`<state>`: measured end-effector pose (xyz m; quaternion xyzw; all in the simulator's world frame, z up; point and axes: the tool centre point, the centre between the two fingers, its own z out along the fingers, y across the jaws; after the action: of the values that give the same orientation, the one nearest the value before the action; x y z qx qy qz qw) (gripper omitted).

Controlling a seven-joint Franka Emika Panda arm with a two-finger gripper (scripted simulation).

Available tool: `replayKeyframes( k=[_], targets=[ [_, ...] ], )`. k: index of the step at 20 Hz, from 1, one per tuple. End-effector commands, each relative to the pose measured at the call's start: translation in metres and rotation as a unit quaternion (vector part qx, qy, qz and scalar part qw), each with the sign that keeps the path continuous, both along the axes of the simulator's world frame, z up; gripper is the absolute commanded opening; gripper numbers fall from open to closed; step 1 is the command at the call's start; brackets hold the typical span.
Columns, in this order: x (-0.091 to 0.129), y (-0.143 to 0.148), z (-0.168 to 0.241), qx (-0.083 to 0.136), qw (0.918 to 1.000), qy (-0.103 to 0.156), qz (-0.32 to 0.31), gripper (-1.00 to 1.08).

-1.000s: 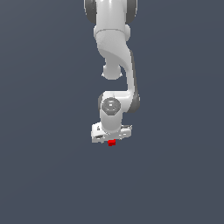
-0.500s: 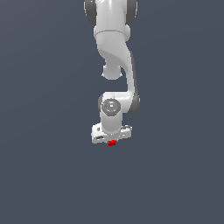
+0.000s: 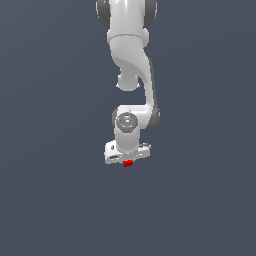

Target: Pick up the red cube and move it to a goal position.

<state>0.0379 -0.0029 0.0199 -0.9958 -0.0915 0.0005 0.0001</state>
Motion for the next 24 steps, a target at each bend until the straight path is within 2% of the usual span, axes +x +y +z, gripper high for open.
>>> replayKeyframes(
  k=[1, 7, 12, 24],
  targets=[
    [0.000, 0.000, 0.002, 0.000, 1.0000, 0.000, 0.000, -1.00],
    [-0.003, 0.000, 0.021, 0.000, 1.0000, 0.000, 0.000, -1.00],
    [-0.007, 0.000, 0.053, 0.000, 1.0000, 0.000, 0.000, -1.00],
    [-0.024, 0.001, 0.185, 0.000, 1.0000, 0.000, 0.000, -1.00]
  ],
)
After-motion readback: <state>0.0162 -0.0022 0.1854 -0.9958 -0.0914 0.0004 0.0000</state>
